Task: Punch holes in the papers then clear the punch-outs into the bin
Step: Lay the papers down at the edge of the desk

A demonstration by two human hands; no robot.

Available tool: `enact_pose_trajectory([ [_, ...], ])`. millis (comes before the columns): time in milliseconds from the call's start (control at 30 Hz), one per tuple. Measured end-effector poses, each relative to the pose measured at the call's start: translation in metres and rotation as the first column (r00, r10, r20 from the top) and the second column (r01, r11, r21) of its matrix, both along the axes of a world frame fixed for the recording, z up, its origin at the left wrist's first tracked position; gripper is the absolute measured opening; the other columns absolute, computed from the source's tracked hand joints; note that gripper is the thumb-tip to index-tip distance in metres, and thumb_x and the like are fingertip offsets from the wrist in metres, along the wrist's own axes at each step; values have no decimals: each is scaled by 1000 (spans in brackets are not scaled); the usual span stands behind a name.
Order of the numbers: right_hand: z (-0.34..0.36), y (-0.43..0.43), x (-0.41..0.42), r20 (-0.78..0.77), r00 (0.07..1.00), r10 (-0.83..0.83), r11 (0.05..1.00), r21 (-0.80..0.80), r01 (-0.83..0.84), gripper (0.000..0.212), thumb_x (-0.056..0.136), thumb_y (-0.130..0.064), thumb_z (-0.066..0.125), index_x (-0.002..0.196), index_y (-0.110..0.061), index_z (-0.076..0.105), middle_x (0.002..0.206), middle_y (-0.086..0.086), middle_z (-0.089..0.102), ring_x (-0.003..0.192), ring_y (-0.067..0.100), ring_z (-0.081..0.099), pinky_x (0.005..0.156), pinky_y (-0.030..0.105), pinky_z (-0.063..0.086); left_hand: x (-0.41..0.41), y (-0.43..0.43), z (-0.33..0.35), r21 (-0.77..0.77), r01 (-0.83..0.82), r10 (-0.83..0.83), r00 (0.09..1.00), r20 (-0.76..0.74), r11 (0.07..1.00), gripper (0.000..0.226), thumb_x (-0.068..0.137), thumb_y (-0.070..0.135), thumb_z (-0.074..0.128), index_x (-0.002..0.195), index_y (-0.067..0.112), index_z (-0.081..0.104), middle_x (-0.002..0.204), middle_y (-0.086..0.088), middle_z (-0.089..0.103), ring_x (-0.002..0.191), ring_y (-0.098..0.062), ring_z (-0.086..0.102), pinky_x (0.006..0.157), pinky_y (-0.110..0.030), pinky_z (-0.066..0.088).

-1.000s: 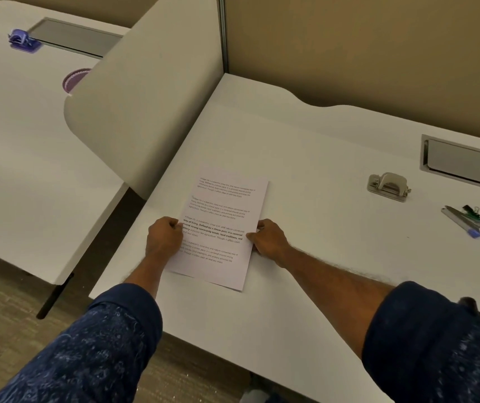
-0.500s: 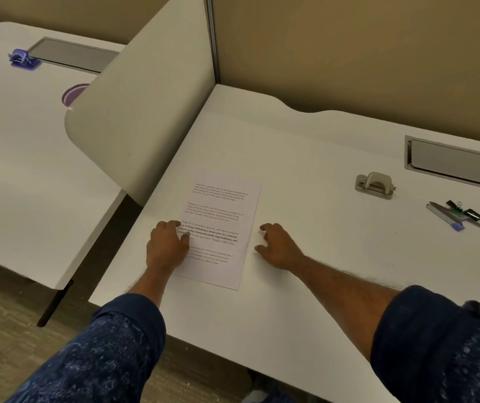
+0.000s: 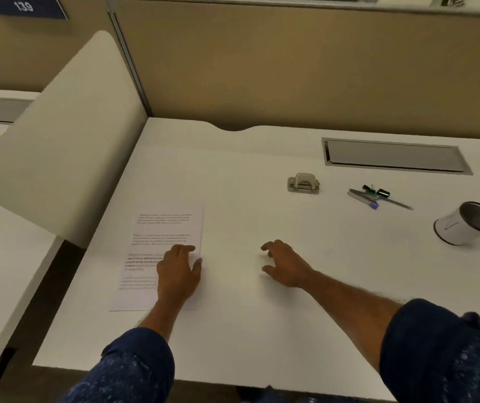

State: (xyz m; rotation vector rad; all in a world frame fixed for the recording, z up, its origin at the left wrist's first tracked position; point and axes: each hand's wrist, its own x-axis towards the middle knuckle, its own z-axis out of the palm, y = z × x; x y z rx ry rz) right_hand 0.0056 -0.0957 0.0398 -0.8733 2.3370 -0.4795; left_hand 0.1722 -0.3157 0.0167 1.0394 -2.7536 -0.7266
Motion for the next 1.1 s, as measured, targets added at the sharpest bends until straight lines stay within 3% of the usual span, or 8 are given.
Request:
enact_pose_trajectory([
  [300, -1, 94, -19, -87, 974, -211, 976, -72, 205, 43, 91, -26, 61, 130, -15, 50, 128, 2, 49, 123, 20, 44, 102, 38, 40, -36, 56, -6, -19, 211, -211, 976, -55, 977, 32, 88, 24, 67, 119, 18, 62, 123, -1, 62, 114, -24, 58, 96, -43, 41],
  [500, -10, 134, -35, -164, 950, -264, 963, -88, 253, 44, 91, -30, 60, 130, -14, 49, 132, 0, 48, 123, 20, 45, 105, 36, 36, -62, 81, -15, 15, 313, -313, 949, 28, 950, 40, 91, 30, 63, 128, 17, 57, 135, -2, 56, 126, -24, 51, 103, -42, 37],
  [767, -31, 154, -55, -142, 953, -269, 961, -110, 254, 53, 92, -36, 59, 138, -14, 44, 147, 1, 41, 139, 18, 34, 114, 30, 25, -90, 103, -20, 23, 382, -383, 920, 89, 924, 48, 94, 37, 59, 138, 18, 51, 146, -3, 49, 136, -22, 43, 111, -41, 32],
  [967, -40, 158, -89, -95, 956, -276, 958, -107, 266, 68, 95, -42, 53, 151, -17, 24, 161, 0, 18, 148, 14, 15, 120, 28, 13, -112, 108, -23, 20, 388, -389, 916, 99, 921, 49, 94, 38, 59, 138, 18, 51, 147, -3, 48, 138, -22, 42, 111, -42, 31],
  [1100, -46, 161, -123, -147, 958, -248, 968, -67, 240, 74, 97, -46, 47, 154, -15, 11, 163, -1, 3, 150, 12, 3, 121, 29, 7, -125, 112, -29, 22, 401, -401, 911, 101, 916, 50, 94, 40, 58, 138, 20, 50, 150, -2, 45, 140, -20, 39, 112, -41, 31],
])
